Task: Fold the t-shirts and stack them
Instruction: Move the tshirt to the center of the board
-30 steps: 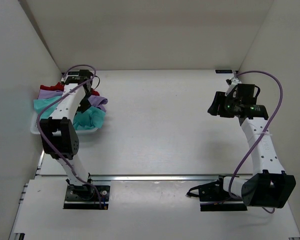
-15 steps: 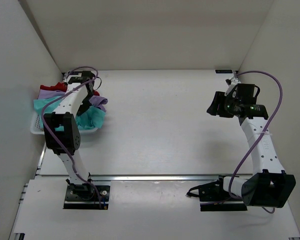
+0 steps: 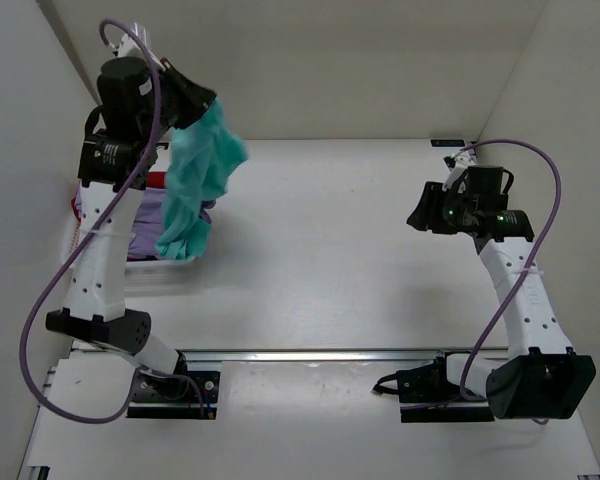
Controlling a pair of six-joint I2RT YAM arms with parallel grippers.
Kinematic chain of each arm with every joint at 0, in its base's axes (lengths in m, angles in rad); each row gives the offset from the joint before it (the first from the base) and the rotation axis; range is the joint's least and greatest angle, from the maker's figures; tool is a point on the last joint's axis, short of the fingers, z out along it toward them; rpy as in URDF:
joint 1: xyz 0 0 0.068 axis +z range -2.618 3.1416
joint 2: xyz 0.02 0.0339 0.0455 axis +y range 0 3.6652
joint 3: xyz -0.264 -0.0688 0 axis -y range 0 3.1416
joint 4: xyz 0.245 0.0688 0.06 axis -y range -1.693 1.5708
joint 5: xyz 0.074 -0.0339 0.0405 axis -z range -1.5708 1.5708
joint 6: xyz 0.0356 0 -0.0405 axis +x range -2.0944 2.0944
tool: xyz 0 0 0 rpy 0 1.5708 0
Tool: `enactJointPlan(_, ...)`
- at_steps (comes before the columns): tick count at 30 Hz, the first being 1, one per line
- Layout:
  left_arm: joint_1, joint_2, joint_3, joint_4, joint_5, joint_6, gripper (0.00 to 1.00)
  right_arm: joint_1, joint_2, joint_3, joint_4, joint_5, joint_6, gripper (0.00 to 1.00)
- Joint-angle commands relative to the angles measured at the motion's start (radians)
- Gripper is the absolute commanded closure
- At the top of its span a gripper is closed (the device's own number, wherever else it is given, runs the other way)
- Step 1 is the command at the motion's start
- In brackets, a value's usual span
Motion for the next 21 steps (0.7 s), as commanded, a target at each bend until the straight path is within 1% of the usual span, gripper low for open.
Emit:
enactJointPlan(1,-0.017,-0.004,0.039,0.358,0.504,-0.126,1.00,0.025,-0.033,0.026,0.022,0.019,0.001,0.59)
enactJointPlan(3,-0.027,0.034,0.106,0.516,0.660,-0.220,1.00,0.025,-0.048,0.023,0.021,0.018,0.006,0.59)
enactJointPlan(4,-0.032,0.062,0.121,0.566,0.702,-0.294,1.00,0.020,-0.055,0.018,0.022,0.020,0.010,0.60)
enactJointPlan(5,-0.029,0.083,0.133,0.675,0.780,-0.388,1.00,0.017,-0.065,0.012,0.024,0.015,0.009,0.61)
enactJointPlan(6,-0.026,0.101,0.128,0.822,0.843,-0.498,1.00,0.016,-0.065,0.000,0.025,0.019,0.015,0.61)
enactJointPlan(7,-0.029,0.108,0.139,0.891,0.894,-0.543,1.00,0.017,-0.076,-0.009,0.022,0.020,0.016,0.61)
enactJointPlan(8,-0.033,0.137,0.154,0.960,0.914,-0.601,1.00,0.011,-0.085,-0.018,0.022,0.029,0.010,0.61)
enactJointPlan(9,-0.029,0.149,0.174,0.951,0.936,-0.606,1.00,0.008,-0.085,-0.026,0.019,0.027,0.012,0.60)
enactJointPlan(10,-0.033,0.155,0.183,0.892,0.952,-0.590,1.00,0.006,-0.096,-0.037,0.025,0.027,0.013,0.60)
enactJointPlan(11,-0.032,0.152,0.168,0.878,0.965,-0.571,1.00,0.005,-0.105,-0.042,0.032,0.029,0.022,0.60)
enactJointPlan(13,-0.018,0.123,-0.001,0.888,0.991,-0.586,1.00,0.005,-0.110,-0.058,0.048,0.015,0.018,0.60)
enactJointPlan(14,-0.027,0.094,-0.101,0.944,0.996,-0.620,1.00,0.005,-0.110,-0.069,0.068,-0.012,0.027,0.59)
enactJointPlan(15,-0.027,0.077,-0.137,0.975,0.985,-0.617,1.00,0.008,-0.114,-0.071,0.081,-0.026,0.026,0.58)
enactJointPlan(16,-0.021,0.071,-0.157,0.913,0.968,-0.593,1.00,0.005,-0.114,-0.066,0.116,-0.057,0.022,0.58)
enactJointPlan(18,-0.041,0.091,-0.114,0.795,0.971,-0.487,1.00,0.044,-0.104,-0.061,0.214,-0.132,0.030,0.54)
enactJointPlan(19,-0.049,0.100,-0.109,0.757,0.982,-0.470,1.00,0.081,-0.107,-0.063,0.243,-0.151,0.039,0.50)
enactJointPlan(20,-0.050,0.105,-0.111,0.756,0.989,-0.470,1.00,0.106,-0.107,-0.074,0.321,-0.174,0.039,0.47)
enactJointPlan(21,-0.052,0.094,-0.137,0.770,0.992,-0.488,1.00,0.155,-0.113,-0.078,0.393,-0.169,0.038,0.41)
